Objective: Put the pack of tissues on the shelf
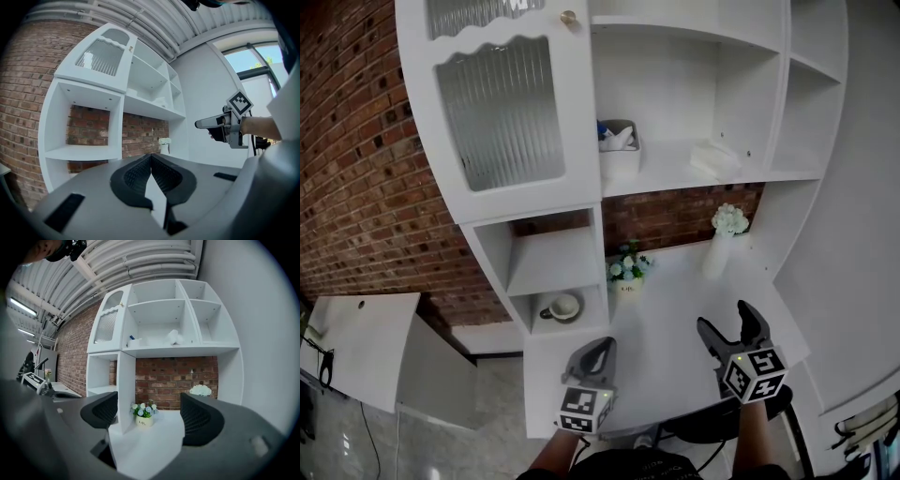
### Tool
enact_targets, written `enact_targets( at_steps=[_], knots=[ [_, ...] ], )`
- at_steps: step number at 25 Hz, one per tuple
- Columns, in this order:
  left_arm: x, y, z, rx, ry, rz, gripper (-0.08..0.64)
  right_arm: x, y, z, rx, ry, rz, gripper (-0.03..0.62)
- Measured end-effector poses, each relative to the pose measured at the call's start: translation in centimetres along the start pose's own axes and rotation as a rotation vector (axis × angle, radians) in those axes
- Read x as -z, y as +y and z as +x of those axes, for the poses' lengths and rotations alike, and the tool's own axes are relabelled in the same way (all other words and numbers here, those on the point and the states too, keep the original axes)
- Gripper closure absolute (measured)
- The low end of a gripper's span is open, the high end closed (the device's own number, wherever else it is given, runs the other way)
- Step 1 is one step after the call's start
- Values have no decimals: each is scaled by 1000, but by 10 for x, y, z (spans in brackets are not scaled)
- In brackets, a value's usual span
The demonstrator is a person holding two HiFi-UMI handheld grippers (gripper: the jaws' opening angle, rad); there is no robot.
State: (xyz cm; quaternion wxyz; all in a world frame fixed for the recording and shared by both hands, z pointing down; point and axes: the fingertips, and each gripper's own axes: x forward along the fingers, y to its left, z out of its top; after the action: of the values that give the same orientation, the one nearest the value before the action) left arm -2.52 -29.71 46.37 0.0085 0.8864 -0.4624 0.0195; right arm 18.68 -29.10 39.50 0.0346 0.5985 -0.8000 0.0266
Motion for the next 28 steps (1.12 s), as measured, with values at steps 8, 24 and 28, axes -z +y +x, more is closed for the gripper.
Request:
enact_targets(
  at_steps=[8,24,28],
  knots=[
    [9,4,-9,-1,8,3,549,20,6,-13,15,24,-13,187],
    [22,-10,-26,10,45,-17,549,57,13,-37,78,77,-47,348],
    [22,-12,-29,9,49,-22,549,60,13,-43,92,75,-29,398]
  ],
)
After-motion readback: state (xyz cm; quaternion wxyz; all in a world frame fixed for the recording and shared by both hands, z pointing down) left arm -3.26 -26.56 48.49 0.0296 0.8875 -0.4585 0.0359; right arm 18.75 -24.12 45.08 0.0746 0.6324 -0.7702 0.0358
